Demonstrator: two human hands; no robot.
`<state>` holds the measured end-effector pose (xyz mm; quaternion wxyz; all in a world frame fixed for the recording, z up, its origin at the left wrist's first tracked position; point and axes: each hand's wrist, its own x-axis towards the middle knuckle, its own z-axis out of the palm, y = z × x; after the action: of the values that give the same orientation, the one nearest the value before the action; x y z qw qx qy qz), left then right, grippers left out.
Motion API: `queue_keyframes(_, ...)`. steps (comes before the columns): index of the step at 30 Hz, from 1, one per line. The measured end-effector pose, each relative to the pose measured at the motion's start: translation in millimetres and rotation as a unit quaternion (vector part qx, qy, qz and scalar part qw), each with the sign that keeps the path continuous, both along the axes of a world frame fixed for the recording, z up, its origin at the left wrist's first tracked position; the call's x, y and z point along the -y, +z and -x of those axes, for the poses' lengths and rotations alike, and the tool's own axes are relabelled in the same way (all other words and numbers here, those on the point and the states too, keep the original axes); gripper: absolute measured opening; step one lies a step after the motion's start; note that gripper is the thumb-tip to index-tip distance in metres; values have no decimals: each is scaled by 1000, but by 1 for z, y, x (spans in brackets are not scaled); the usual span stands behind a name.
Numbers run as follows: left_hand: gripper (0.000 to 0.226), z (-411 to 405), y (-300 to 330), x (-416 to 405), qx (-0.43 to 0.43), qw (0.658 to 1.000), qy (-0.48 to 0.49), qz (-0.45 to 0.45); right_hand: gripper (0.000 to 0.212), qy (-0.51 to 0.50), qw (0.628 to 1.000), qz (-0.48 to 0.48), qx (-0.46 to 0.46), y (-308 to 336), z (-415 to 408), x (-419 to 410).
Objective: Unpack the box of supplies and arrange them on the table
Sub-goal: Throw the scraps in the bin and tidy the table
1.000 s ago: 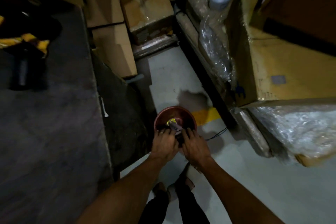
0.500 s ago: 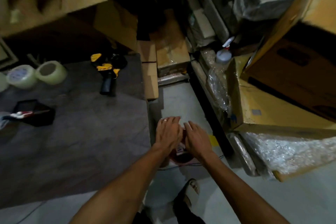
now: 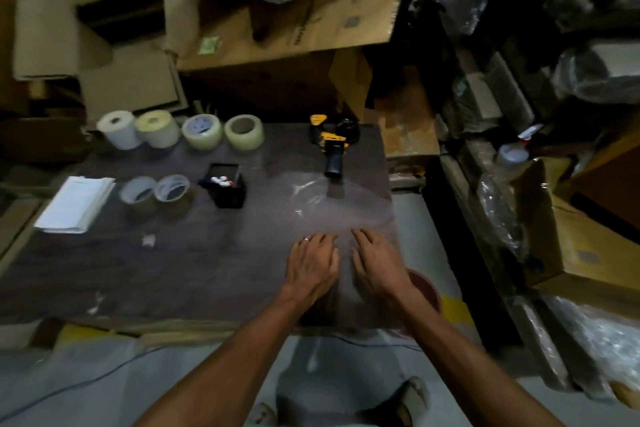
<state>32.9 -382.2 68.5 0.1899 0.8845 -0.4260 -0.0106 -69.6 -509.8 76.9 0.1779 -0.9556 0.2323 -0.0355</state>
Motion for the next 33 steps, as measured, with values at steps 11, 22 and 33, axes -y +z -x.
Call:
queue_keyframes(11, 35, -117, 3, -199, -68, 988, 133, -45, 48, 73, 997, -34, 2, 5, -130, -164)
queue_keyframes(22, 35, -224, -1, -265, -89, 965, 248, -3, 52, 149, 987, -46, -20, 7, -259, -217)
queue_keyframes(33, 62, -353, 15, -251, -48, 973, 211, -75, 71, 162, 985, 0, -56, 8, -397, -225)
